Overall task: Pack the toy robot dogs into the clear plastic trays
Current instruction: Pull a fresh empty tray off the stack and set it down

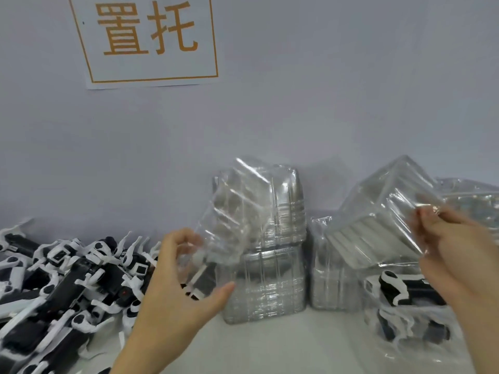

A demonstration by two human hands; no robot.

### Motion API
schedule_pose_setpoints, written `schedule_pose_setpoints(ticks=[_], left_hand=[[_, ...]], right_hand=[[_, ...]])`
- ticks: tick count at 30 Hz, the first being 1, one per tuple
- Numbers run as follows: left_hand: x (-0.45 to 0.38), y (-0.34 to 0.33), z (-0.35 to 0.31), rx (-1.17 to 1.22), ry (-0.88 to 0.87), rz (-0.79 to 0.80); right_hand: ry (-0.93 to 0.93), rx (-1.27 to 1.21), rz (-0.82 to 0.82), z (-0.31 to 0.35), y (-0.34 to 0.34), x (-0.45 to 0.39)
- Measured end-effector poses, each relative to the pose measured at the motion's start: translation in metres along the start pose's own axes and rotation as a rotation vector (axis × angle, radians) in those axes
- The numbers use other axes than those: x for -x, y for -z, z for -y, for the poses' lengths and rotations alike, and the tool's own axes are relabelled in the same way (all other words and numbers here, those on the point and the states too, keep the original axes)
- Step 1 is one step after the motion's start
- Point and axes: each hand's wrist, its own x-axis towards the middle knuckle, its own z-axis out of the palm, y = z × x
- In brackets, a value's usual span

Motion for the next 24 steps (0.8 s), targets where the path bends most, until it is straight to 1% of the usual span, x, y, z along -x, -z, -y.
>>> schedule_pose_setpoints(ticks=[4, 8, 12, 14, 16, 19, 21, 24], left_hand=[[0.0, 0.009, 0.01, -0.102, -0.017, 0.111], [-0.001, 0.008, 0.012, -0.207, -0.045, 0.107], [-0.001, 0.003, 0.014, -0.315, 0.01, 0.11], [-0.001, 0.001, 0.016, -0.348, 0.023, 0.121], [0.0, 0.0, 0.018, -0.364, 0.021, 0.134], [0.0, -0.001, 0.02, -0.391, 0.016, 0.14], [0.0, -0.002, 0.021, -0.39, 0.003, 0.132], [0.0, -0.005, 0.02, -0.373, -0.035, 0.111]], right_hand=[[-0.037, -0.131, -0.035, 0.005, -0.017, -0.017], [-0.046, -0.266, -0.064, 0.01, -0.04, -0.043], [-0.067, -0.357, -0.067, -0.002, -0.061, -0.066], [-0.129, -0.321, -0.087, -0.014, -0.066, -0.072], [-0.241, -0.289, -0.087, -0.028, -0.065, -0.072], [-0.392, -0.112, -0.098, -0.042, -0.06, -0.063], [-0.412, 0.02, -0.089, -0.042, -0.059, -0.056], [-0.354, 0.178, -0.088, -0.032, -0.059, -0.044]])
